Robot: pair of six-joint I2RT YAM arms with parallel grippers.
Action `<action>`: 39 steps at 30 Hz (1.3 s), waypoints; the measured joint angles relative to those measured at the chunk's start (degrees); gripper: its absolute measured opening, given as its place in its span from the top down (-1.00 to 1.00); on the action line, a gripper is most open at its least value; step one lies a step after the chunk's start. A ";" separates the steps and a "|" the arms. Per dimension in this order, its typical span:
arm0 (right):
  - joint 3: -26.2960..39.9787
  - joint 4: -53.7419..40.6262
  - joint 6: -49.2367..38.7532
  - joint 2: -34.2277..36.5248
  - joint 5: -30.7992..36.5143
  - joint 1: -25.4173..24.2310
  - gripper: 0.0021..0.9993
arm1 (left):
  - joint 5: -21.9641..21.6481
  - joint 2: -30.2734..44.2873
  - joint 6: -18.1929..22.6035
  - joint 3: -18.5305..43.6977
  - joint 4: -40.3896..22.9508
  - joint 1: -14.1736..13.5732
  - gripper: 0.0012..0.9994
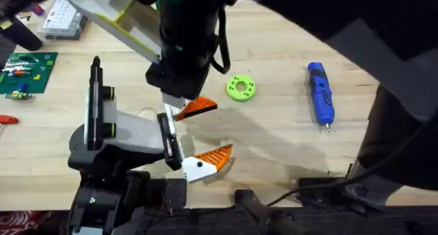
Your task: Pick up the gripper from the table and insert it into the empty holder that is missing its gripper. Then pick up a screw, insert it into the mounting hole, and use the screwdriver to tighten it. Finally, clean up the table by picking up the vegetable and placing it into the bucket.
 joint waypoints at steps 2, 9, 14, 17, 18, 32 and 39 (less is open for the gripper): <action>0.37 -0.41 0.00 0.00 -0.02 0.00 1.00 | 0.00 0.00 0.01 0.00 0.00 0.00 -0.97; 0.40 -1.47 0.00 0.00 -0.10 0.00 1.00 | 0.00 0.00 0.01 0.00 0.00 0.00 -0.97; 0.40 -1.45 0.01 0.00 -0.22 0.00 1.00 | 0.00 0.00 -0.01 0.00 0.00 0.00 -0.97; 0.40 -1.34 0.00 0.00 -0.22 0.00 1.00 | 0.00 0.00 -0.01 0.00 0.00 0.00 -0.97; 0.40 -1.32 0.00 0.00 -0.22 0.00 1.00 | 0.00 0.00 -0.01 0.00 0.00 0.00 -0.97; 0.40 -1.64 0.00 0.84 -0.24 0.00 1.00 | 0.00 0.00 -0.01 0.00 0.00 0.00 -0.97; 0.40 -1.62 0.01 1.74 -0.22 0.00 1.00 | 0.00 0.00 -0.01 0.00 -0.01 0.00 -0.97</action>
